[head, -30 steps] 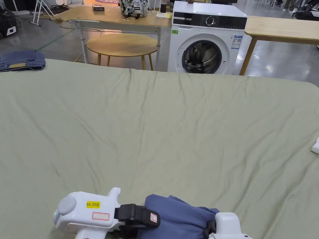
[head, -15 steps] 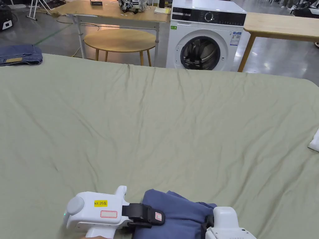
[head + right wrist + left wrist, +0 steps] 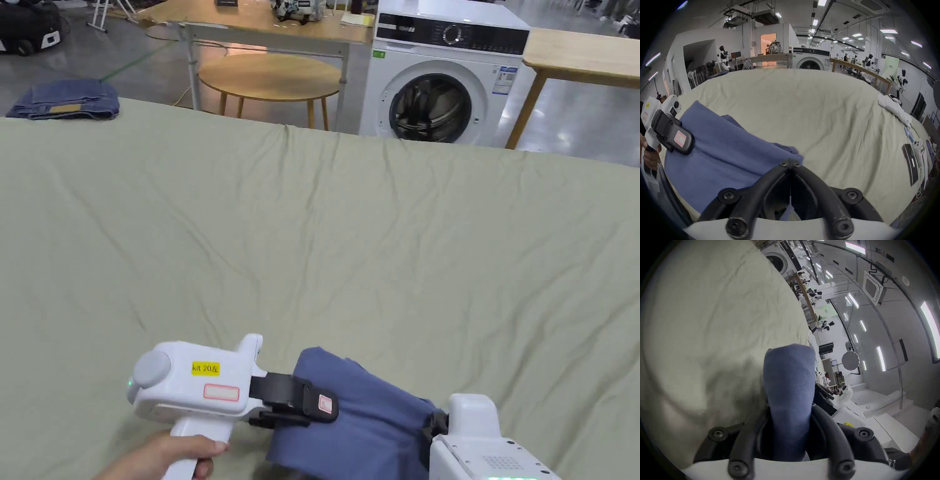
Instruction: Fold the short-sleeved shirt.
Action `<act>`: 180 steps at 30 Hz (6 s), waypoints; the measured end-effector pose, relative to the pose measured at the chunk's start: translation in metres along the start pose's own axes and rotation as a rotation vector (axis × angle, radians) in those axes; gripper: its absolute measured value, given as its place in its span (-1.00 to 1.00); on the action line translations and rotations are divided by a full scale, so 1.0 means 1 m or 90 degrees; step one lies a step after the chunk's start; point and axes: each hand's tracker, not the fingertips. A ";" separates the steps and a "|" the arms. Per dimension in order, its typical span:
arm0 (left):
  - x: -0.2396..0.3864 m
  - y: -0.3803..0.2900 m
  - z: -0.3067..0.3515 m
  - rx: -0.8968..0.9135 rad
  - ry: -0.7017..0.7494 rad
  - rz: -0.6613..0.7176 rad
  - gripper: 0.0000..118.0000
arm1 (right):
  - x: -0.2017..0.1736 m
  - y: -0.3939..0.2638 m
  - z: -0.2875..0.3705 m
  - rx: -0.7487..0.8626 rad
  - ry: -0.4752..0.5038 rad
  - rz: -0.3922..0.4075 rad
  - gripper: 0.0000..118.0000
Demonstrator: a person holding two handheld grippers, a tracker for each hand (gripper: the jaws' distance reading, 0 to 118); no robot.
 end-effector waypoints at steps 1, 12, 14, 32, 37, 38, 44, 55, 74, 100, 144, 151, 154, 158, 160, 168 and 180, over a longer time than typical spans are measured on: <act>0.000 0.005 0.012 0.005 0.007 -0.007 -0.70 | -0.004 0.005 -0.001 0.005 -0.001 0.006 -1.00; -0.016 0.040 0.174 0.097 0.141 -0.025 -0.70 | -0.060 0.050 -0.002 0.038 0.018 0.047 -1.00; -0.040 0.051 0.210 0.111 0.155 -0.017 -0.70 | -0.067 0.050 -0.006 0.038 0.026 0.050 -1.00; -0.091 0.051 0.426 0.246 0.372 0.103 -0.70 | -0.061 0.054 -0.022 0.018 0.019 0.055 -1.00; -0.104 0.048 0.419 0.233 0.413 0.121 -0.69 | -0.062 0.051 -0.025 0.010 0.017 0.052 -1.00; -0.104 0.046 0.416 0.237 0.437 0.115 -0.62 | -0.062 0.050 -0.026 0.006 0.019 0.050 -1.00; -0.097 0.058 0.434 0.279 0.610 0.081 0.10 | -0.063 0.046 -0.034 0.003 0.025 0.056 -1.00; -0.011 0.044 0.389 0.426 0.676 -0.107 -0.63 | -0.056 0.052 -0.016 0.031 0.019 0.036 -1.00; 0.076 0.001 0.089 0.523 0.645 -0.375 -1.00 | -0.012 0.080 0.008 0.151 -0.019 -0.032 -1.00; 0.122 -0.010 0.039 0.676 0.634 -0.468 -1.00 | 0.017 0.105 0.047 0.393 -0.081 -0.051 -1.00; 0.129 0.012 0.038 0.624 0.620 -0.484 0.32 | 0.020 0.123 0.045 0.363 -0.065 -0.077 0.70; 0.130 0.013 0.038 0.614 0.624 -0.479 0.32 | 0.015 0.135 0.045 0.347 -0.096 -0.092 0.70; 0.129 0.013 0.040 0.612 0.608 -0.476 0.32 | 0.014 0.140 0.050 0.345 -0.100 -0.110 0.70; 0.130 0.014 0.041 0.612 0.602 -0.472 0.32 | 0.011 0.147 0.055 0.344 -0.095 -0.116 0.70; 0.129 0.015 0.043 0.610 0.591 -0.467 0.32 | 0.007 0.149 0.057 0.337 -0.119 -0.112 0.70; 0.127 0.020 0.048 0.623 0.571 -0.429 0.32 | 0.001 0.151 0.057 0.312 -0.170 -0.129 0.70; 0.132 0.019 0.042 0.626 0.612 -0.481 0.32 | 0.012 0.151 0.052 0.284 -0.123 -0.166 0.70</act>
